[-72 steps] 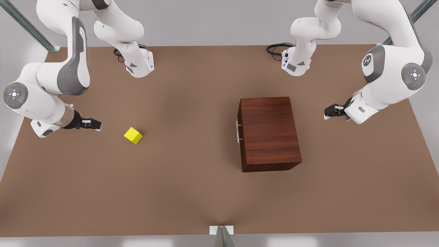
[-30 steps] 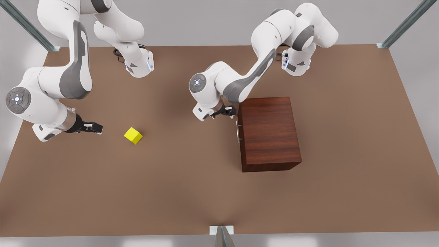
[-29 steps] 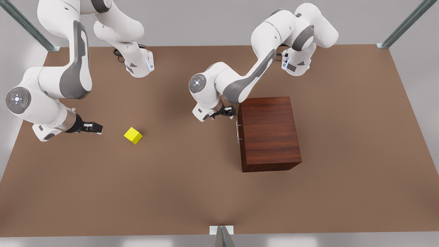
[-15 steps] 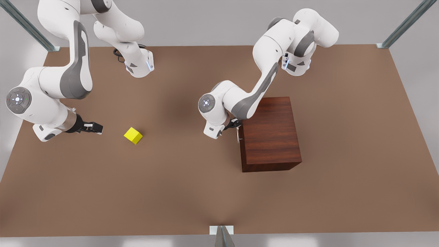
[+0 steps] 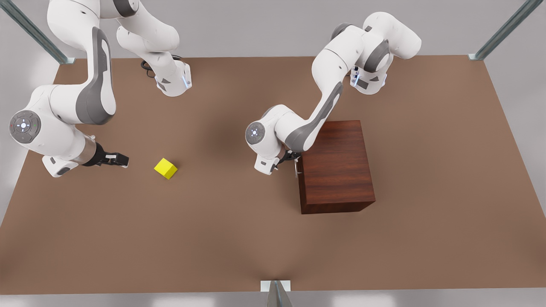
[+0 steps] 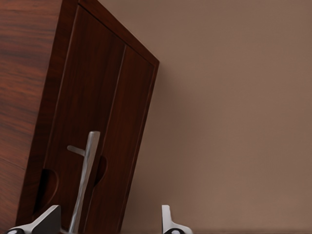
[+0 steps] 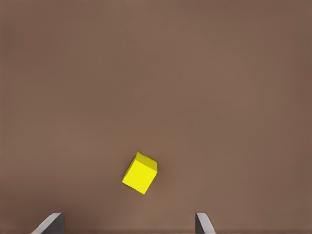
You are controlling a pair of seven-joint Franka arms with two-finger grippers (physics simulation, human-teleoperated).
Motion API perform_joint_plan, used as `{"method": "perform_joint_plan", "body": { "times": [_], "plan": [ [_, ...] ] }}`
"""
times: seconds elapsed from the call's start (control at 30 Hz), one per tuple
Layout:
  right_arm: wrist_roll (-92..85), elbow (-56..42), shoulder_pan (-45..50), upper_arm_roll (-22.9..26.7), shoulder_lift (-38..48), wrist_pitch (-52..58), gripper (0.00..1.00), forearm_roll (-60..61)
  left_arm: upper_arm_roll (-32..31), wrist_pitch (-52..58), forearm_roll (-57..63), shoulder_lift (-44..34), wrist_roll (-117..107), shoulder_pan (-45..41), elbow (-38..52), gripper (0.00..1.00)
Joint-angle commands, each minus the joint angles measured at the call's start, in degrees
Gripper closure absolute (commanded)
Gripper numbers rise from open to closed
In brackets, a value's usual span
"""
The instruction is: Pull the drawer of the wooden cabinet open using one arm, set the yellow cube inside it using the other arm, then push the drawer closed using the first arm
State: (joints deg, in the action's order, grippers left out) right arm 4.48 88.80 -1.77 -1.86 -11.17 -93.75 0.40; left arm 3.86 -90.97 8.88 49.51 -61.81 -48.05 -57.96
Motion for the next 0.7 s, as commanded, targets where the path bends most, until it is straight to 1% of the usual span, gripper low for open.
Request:
{"method": "perform_joint_plan", "body": {
  "times": [0.0, 0.43, 0.67],
  "plan": [
    [0.0, 0.0, 0.0, -0.1, 0.1, 0.0, 0.00, 0.0, 0.0, 0.3, 0.3, -0.1, 3.5, -0.2, -0.3, 0.00],
    [0.0, 0.0, 0.0, -0.1, 0.0, 0.0, 0.00, 0.0, -0.3, 0.0, 2.7, 1.9, 7.4, -1.4, -2.1, 0.00],
    [0.0, 0.0, 0.0, -0.1, 0.0, 0.0, 0.00, 0.0, 0.0, -1.8, 2.8, 3.7, -0.7, -2.8, 0.7, 0.00]
  ]
}}
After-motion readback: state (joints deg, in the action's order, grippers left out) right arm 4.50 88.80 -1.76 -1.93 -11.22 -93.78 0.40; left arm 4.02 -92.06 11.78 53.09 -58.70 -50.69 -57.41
